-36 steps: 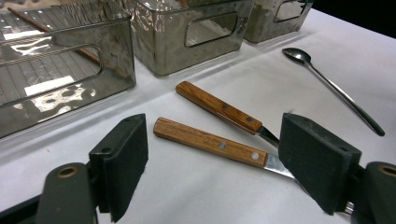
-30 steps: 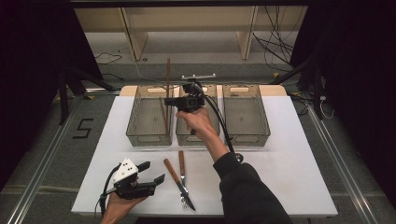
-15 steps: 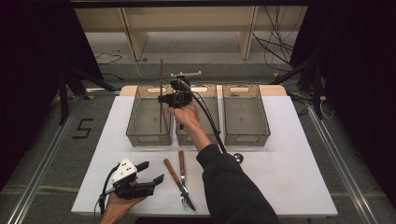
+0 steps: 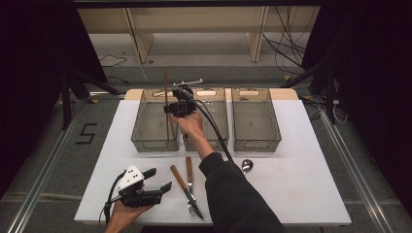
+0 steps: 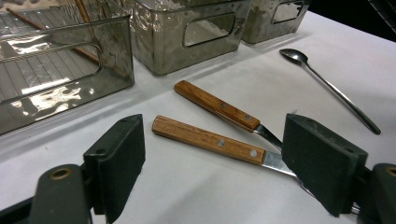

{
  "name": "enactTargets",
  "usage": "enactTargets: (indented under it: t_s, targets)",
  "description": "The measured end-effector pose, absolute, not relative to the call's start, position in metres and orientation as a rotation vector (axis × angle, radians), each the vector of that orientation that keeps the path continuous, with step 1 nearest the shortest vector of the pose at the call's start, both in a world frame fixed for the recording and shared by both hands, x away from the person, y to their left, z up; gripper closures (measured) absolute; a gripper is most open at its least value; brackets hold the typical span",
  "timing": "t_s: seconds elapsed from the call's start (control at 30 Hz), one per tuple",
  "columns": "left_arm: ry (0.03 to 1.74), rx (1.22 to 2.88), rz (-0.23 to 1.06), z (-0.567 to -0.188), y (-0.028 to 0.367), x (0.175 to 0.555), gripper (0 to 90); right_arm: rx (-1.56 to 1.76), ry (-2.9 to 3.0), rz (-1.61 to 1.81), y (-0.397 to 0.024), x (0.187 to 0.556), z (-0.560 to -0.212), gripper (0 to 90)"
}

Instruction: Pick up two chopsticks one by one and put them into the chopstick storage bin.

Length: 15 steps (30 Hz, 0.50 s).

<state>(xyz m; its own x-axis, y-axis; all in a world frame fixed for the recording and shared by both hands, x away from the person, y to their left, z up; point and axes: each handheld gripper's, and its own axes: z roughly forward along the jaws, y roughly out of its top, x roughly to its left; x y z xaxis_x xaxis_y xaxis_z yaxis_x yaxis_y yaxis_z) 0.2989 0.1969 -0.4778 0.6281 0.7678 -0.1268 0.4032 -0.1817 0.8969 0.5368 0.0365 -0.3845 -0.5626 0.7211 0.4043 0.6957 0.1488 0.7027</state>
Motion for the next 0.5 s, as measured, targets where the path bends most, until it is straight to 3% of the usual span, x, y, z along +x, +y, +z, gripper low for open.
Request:
enactTargets:
  t_s: [0.3, 0.33, 0.5]
  targets:
    - [0.944, 1.801, 0.432, -0.4782, 0.1958, 0.299, 21.4, 1.465, 2.379, 1.376, 0.0423, 0.5373, -0.393, 83.1]
    - [0.943, 1.803, 0.433, -0.4782, 0.196, 0.299, 21.4, 1.469, 2.401, 1.37, 0.0437, 0.5377, -0.3949, 65.9]
    - [0.945, 1.802, 0.433, -0.4782, 0.1962, 0.2989, 21.5, 1.472, 2.406, 1.36, 0.0395, 0.5385, -0.3935, 56.7]
